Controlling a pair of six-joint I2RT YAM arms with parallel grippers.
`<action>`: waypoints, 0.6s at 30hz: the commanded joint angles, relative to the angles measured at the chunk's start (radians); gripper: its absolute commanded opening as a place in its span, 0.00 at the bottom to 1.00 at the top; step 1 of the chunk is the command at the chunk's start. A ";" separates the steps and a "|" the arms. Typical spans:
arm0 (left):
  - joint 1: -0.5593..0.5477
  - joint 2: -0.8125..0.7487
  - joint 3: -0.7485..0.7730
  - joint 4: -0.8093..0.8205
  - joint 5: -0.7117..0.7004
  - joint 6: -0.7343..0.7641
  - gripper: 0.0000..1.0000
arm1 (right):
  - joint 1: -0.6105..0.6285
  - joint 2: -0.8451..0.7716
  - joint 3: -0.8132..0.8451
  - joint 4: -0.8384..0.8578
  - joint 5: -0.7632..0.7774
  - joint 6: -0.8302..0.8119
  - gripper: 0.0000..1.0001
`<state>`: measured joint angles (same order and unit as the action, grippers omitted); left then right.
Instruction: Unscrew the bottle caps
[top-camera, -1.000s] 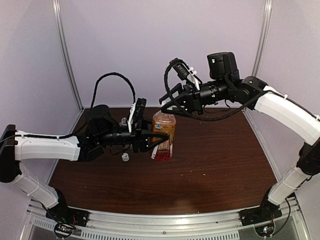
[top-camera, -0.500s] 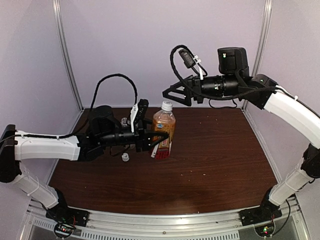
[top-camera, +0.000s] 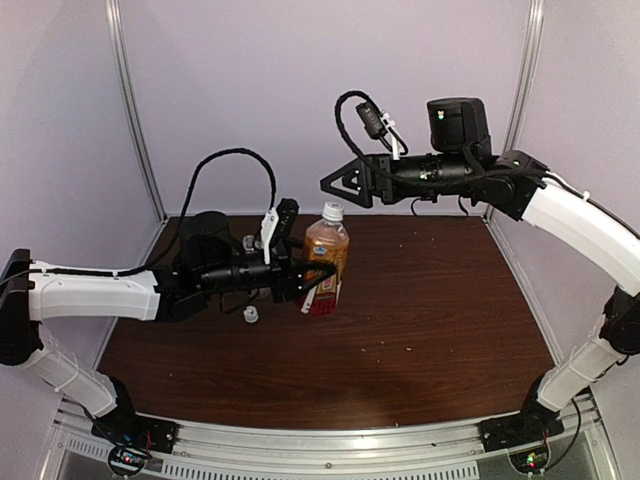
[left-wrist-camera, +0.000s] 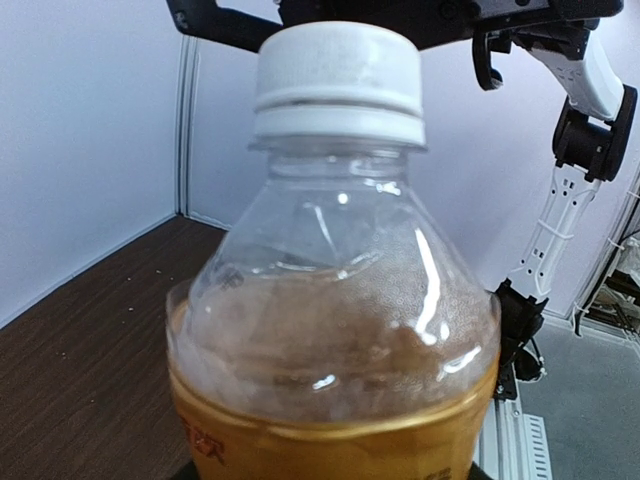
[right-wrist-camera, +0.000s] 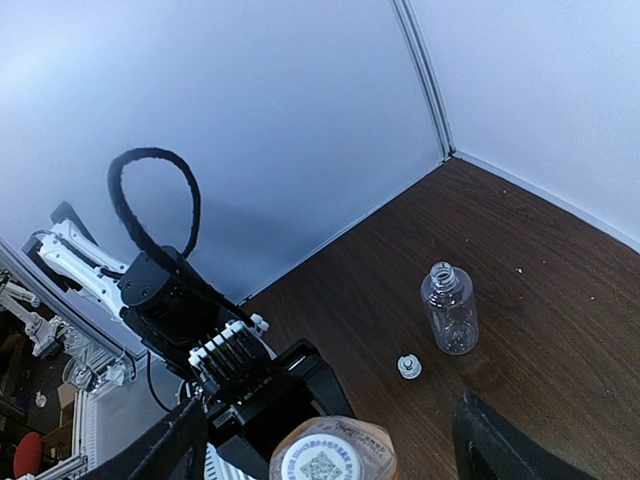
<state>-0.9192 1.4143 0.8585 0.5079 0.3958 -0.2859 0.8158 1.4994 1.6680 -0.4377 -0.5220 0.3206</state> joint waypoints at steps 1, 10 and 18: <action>0.001 -0.028 0.033 0.011 -0.044 0.018 0.18 | 0.024 0.024 -0.007 0.000 0.036 0.017 0.84; 0.000 -0.038 0.030 -0.001 -0.070 0.025 0.18 | 0.042 0.042 -0.011 -0.015 0.065 0.017 0.69; 0.001 -0.043 0.030 -0.008 -0.084 0.028 0.18 | 0.047 0.049 -0.023 -0.008 0.045 0.020 0.55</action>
<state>-0.9192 1.3987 0.8589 0.4740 0.3309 -0.2771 0.8562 1.5398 1.6600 -0.4534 -0.4889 0.3389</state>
